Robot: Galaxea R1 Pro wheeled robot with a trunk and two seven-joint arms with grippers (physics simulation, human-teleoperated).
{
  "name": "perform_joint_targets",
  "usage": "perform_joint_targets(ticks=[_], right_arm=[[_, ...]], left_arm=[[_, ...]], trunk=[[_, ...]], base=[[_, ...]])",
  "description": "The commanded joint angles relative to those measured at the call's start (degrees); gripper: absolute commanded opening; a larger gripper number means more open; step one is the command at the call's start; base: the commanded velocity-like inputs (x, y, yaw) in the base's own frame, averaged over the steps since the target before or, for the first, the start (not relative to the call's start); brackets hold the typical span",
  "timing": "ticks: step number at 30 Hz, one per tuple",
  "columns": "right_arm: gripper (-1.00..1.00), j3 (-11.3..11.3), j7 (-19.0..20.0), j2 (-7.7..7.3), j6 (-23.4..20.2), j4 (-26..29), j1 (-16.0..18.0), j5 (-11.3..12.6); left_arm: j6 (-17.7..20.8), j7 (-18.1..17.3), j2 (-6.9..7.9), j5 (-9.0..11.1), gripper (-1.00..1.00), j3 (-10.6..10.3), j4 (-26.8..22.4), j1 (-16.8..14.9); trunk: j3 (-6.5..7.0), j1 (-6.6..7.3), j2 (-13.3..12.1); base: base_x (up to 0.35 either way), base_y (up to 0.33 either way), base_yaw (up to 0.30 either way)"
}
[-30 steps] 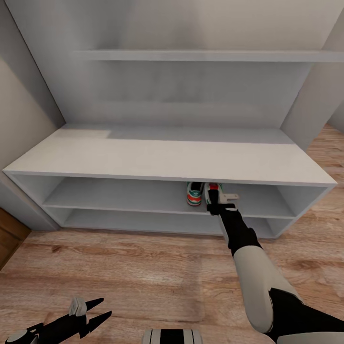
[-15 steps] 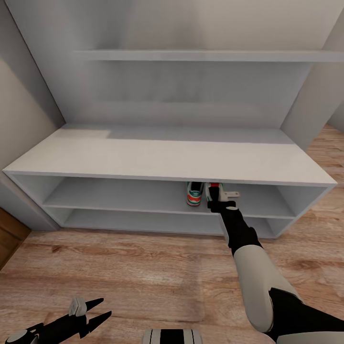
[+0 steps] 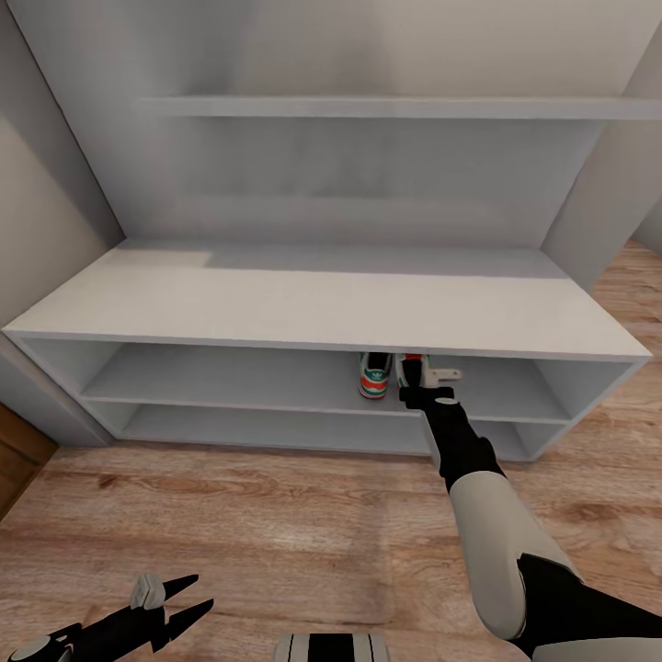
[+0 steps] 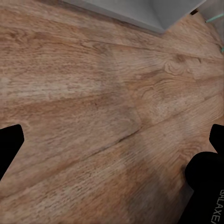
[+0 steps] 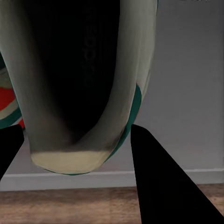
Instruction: Pick up the two gym shoes and the two sandals from the corridor floor and place them onto the hallstand (shoe rack) in the corridor, making sure they are on the rack and not on the floor. Arrange them so the two gym shoes are next to each other and the two sandals are next to each other.
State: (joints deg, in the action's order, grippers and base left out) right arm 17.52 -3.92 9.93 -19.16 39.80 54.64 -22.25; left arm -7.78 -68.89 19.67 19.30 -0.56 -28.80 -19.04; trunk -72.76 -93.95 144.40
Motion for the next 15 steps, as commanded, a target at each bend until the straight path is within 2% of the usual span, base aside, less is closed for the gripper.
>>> perform_joint_targets(ticks=[1,6,7,15], right_arm=[[-1.0,0.2,0.0,0.07,-0.2,0.1,0.0,-0.2],[-1.0,0.3,0.0,0.07,-0.2,0.2,0.0,-0.3],[1.0,0.3,0.0,0.07,-0.2,0.3,0.0,-0.3],[1.0,0.3,0.0,0.07,-0.2,0.3,0.0,-0.2]], left_arm=[[-0.5,-0.1,0.02,0.1,1.0,-0.1,0.1,0.0],[-0.5,-0.1,0.02,0.1,1.0,-0.1,0.1,0.0],[-0.5,-0.2,0.02,0.1,1.0,-0.1,0.1,0.0],[-0.5,-0.2,0.02,0.1,1.0,0.0,-0.1,0.0]], trunk=[[-0.04,0.01,0.0],[-0.04,0.01,0.0],[-0.04,0.01,0.0],[-0.04,0.01,0.0]], base=[[0.002,0.0,0.0],[0.0,0.0,0.0],[0.0,0.0,0.0],[0.0,0.0,0.0]])
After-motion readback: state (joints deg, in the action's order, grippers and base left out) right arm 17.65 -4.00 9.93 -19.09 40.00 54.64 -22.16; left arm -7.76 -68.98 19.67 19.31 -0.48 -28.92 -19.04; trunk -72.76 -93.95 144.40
